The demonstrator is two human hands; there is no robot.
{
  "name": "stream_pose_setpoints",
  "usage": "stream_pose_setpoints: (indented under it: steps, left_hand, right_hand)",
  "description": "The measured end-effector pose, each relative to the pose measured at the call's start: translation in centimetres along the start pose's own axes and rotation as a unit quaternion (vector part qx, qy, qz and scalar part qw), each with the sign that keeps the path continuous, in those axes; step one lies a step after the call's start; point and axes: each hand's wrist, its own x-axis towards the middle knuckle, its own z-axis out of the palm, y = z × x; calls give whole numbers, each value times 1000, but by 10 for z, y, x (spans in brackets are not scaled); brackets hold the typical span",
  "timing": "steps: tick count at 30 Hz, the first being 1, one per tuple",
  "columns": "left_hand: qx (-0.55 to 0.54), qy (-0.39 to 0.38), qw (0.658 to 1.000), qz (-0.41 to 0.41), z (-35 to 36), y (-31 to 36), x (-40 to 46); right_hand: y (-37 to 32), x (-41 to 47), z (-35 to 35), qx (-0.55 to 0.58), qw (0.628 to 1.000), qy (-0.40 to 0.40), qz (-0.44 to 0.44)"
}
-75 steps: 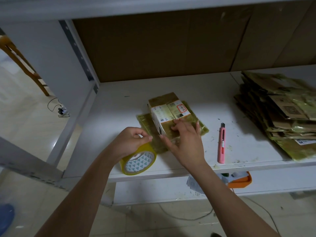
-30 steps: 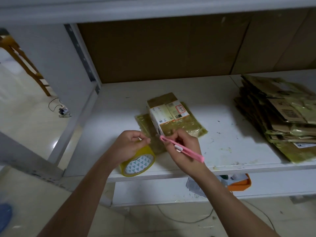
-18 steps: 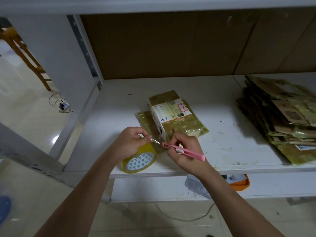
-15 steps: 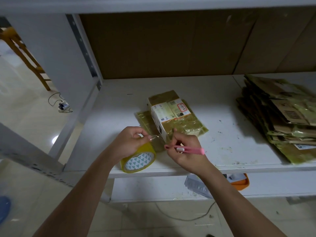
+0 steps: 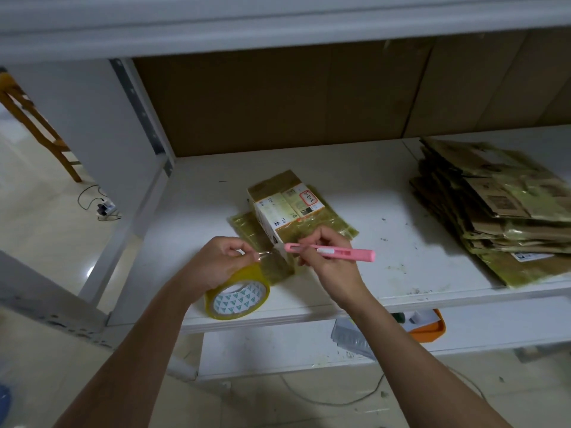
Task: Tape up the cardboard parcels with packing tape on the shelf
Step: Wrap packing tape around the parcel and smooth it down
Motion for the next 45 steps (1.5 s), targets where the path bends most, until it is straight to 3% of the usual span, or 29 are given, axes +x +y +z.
stream_pose_setpoints:
  steps: [12, 15, 18, 21, 25, 27, 30, 33, 37, 39, 42, 44, 45]
  left_hand:
    - [-20, -16, 1000, -8, 3, 2, -2]
    - [-46, 32, 998, -11, -5, -4, -2]
    - [-89, 46, 995, -13, -14, -8, -4]
    - [-56, 45, 997, -13, -7, -7, -5]
    - [-41, 61, 997, 7, -1, -7, -4]
    - [-44, 69, 997, 7, -2, -9, -5]
    - [-50, 72, 996, 16, -1, -12, -7]
    - [-36, 68, 997, 23, 2, -13, -9]
    - [-23, 67, 997, 40, 5, -14, -9]
    - [-16, 68, 996, 48, 6, -13, -11]
    - [-10, 74, 996, 56, 4, -15, -15]
    - [2, 75, 995, 67, -1, -16, -18]
    - [12, 71, 995, 70, -3, -15, -20]
  right_hand:
    - [-13, 4, 9, -47, 997, -61, -28]
    - [-7, 3, 4, -85, 994, -67, -31]
    - [-5, 2, -2, -58, 997, -56, -6]
    - [-17, 7, 0, 2, 999, -41, 17]
    - [-43, 6, -5, 31, 998, 12, -46]
    - [-47, 5, -20, -37, 990, 60, -119]
    - [-18, 9, -58, -236, 950, 107, -175]
    - [28, 12, -95, -460, 881, 78, -72]
    - [64, 3, -117, -546, 837, 36, 8]
    - [61, -2, -113, -539, 838, 80, 24]
    - [28, -17, -83, -456, 875, 142, -77]
    - [3, -29, -48, -353, 924, 68, -127]
    - [-6, -34, -30, -304, 946, 20, -109]
